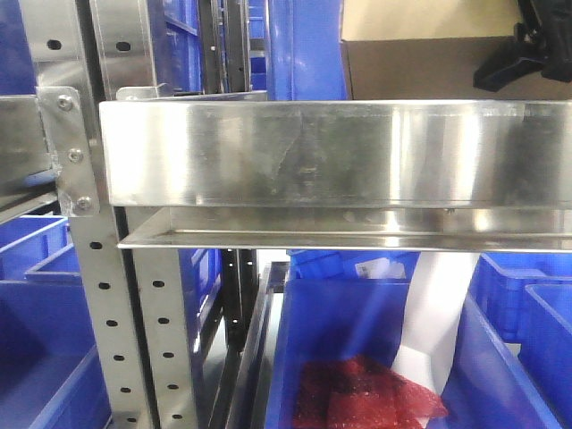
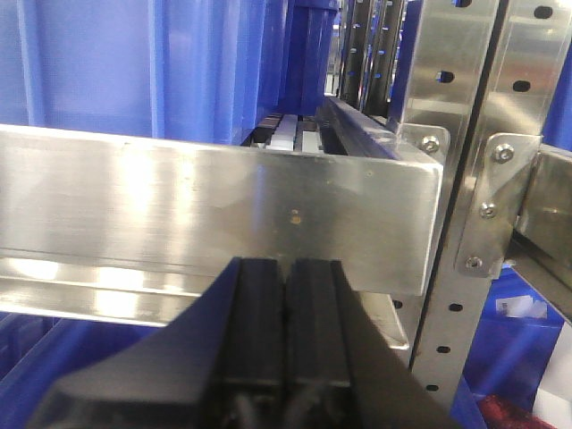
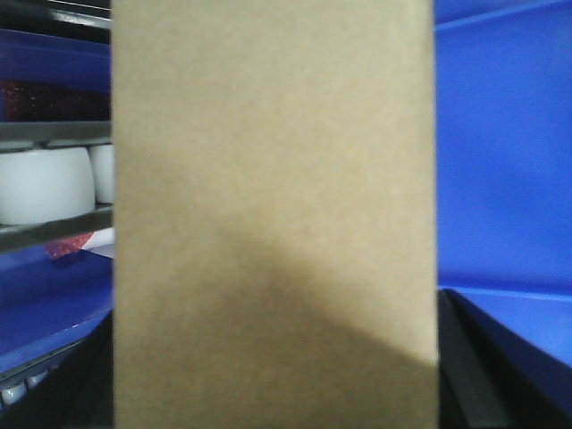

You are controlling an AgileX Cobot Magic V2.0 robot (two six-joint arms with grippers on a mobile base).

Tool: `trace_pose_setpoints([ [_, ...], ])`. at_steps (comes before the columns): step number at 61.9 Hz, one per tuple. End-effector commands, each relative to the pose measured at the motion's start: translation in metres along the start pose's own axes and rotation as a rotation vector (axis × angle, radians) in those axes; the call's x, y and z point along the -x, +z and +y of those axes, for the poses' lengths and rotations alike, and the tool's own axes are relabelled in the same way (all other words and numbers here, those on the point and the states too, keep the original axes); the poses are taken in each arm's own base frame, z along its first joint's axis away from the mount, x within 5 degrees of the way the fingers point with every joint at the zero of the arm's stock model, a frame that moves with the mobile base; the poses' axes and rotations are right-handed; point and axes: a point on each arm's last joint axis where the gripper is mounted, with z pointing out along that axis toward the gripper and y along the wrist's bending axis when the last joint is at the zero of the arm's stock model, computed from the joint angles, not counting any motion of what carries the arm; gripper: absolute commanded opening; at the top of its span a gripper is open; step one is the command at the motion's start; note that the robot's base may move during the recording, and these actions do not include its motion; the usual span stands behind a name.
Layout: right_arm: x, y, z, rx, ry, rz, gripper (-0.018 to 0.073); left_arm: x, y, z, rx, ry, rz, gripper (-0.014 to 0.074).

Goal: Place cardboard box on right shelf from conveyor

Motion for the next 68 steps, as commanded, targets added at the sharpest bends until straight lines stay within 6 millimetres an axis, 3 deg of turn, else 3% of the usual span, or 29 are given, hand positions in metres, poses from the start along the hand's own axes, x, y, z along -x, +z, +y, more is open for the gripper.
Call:
trace_pose_setpoints([
  [1, 0.008, -0.023, -0.024, -0.142, 0.013, -0.063, 0.0607, 0.01, -0.002, 0.0, -0.004, -0.012, -0.105, -0.0119],
  [21, 0.008, -0.057, -0.026, -0.134, 0.056, -0.064, 0.0607, 0.01, -0.002, 0.0, -0.004, -0.012, -0.105, -0.0119],
  [38, 0.007, -0.063, -0.02, -0.078, 0.094, -0.051, 0.0607, 0.01, -0.002, 0.0, -0.004, -0.012, -0.105, -0.0119],
  [49, 0.015, -0.082, -0.019, -0.083, 0.136, -0.102, 0.0607, 0.01, -0.002, 0.0, -0.004, -0.012, -0.105, -0.0119],
  [60, 0.019, -0.115, -0.023, -0.131, 0.436, -0.194, 0.0573, 0.01, -0.002, 0.0, -0.004, -0.012, -0.105, -0.0119],
  [68, 0.016, -0.139, -0.026, -0.161, 0.769, -0.257, 0.0436, 0.01, -0.002, 0.0, -0.004, -0.012, -0.105, -0.0119],
])
